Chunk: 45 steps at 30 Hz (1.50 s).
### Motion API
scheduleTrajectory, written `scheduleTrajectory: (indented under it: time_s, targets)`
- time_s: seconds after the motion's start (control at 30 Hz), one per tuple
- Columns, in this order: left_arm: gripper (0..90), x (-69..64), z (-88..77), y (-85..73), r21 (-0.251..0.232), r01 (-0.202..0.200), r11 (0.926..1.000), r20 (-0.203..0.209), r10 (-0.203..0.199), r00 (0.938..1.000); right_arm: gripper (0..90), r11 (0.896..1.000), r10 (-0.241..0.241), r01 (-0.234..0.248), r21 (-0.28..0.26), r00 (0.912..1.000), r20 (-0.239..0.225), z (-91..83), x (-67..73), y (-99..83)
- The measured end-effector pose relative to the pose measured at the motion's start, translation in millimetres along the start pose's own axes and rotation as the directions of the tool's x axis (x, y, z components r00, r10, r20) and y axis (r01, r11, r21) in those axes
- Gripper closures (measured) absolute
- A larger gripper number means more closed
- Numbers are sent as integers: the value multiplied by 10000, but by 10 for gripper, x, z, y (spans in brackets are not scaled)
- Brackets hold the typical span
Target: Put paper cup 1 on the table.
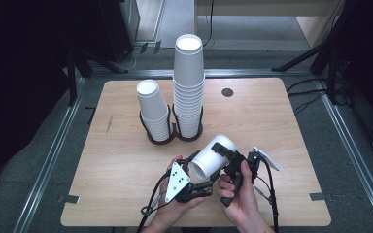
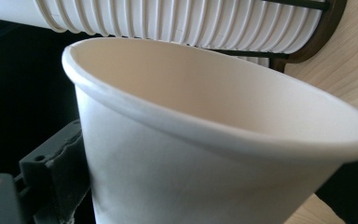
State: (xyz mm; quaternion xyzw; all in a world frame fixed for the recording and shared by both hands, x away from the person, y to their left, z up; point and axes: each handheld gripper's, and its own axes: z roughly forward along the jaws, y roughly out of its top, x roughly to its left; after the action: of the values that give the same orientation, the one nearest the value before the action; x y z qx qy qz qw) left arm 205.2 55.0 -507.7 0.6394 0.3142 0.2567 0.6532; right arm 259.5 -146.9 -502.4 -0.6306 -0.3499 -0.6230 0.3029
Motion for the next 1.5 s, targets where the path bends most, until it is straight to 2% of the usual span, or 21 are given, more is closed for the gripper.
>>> scheduleTrajectory:
  time_s: [0.17,0.33,0.47,0.5,0.6,0.7,0.8,0.93,1.03,1.17,1.23,1.27,1.33,1.47,1.5]
  targets:
    - [207,13,12,-8,35,73,10000,134,-73,9999,96,9999,-36,33,-144,9998,-184,-10,-15,-13]
    - [193,43,-4,16,482,199,9986,195,-209,9996,117,9991,-356,353,-221,9993,-115,-6,-24,-25]
    - [190,58,-23,31,637,86,9979,190,-98,9998,126,9979,-562,561,-320,9984,-13,-1,-24,-33]
    - [189,59,-29,42,690,153,9975,175,-165,9997,127,9973,-600,599,-418,9982,-31,-3,-19,-34]
    - [107,114,-37,97,1123,944,9892,386,-992,9943,128,9917,-1062,1072,-705,9942,174,-24,4,-27]
    - [78,178,-58,129,1349,1172,9839,449,-1242,9912,129,9842,-1509,1531,-887,9881,308,-45,27,-6]
    - [28,232,-74,149,1444,1371,9800,378,-1440,9889,130,9708,-2045,2089,-1177,9777,484,-71,64,18]
    - [16,286,-95,165,1494,1426,9784,279,-1483,9885,131,9433,-2838,2925,-1572,9559,756,-112,122,64]
    - [16,318,-113,174,1531,1486,9770,207,-1535,9879,131,9138,-3461,3603,-1877,9323,1050,-146,158,100]
    - [16,338,-127,185,1528,1464,9774,233,-1516,9882,131,8865,-3850,4068,-2204,9128,1363,-189,172,166]
    - [16,340,-129,186,1557,1437,9773,230,-1491,9886,131,8660,-4145,4425,-2328,8958,1606,-209,184,194]
    - [16,340,-129,185,1576,1426,9772,217,-1478,9888,131,8529,-4317,4632,-2408,8851,1737,-219,189,210]
    - [16,343,-127,181,1623,1457,9759,200,-1509,9883,130,8205,-4721,5117,-2549,8579,2025,-237,196,237]
    - [16,354,-127,177,1683,1451,9750,165,-1499,9886,130,7431,-5457,6116,-2715,7887,2832,-264,167,292]
    - [16,358,-129,178,1695,1443,9749,156,-1490,9887,130,7285,-5588,6295,-2702,7742,2972,-270,164,303]
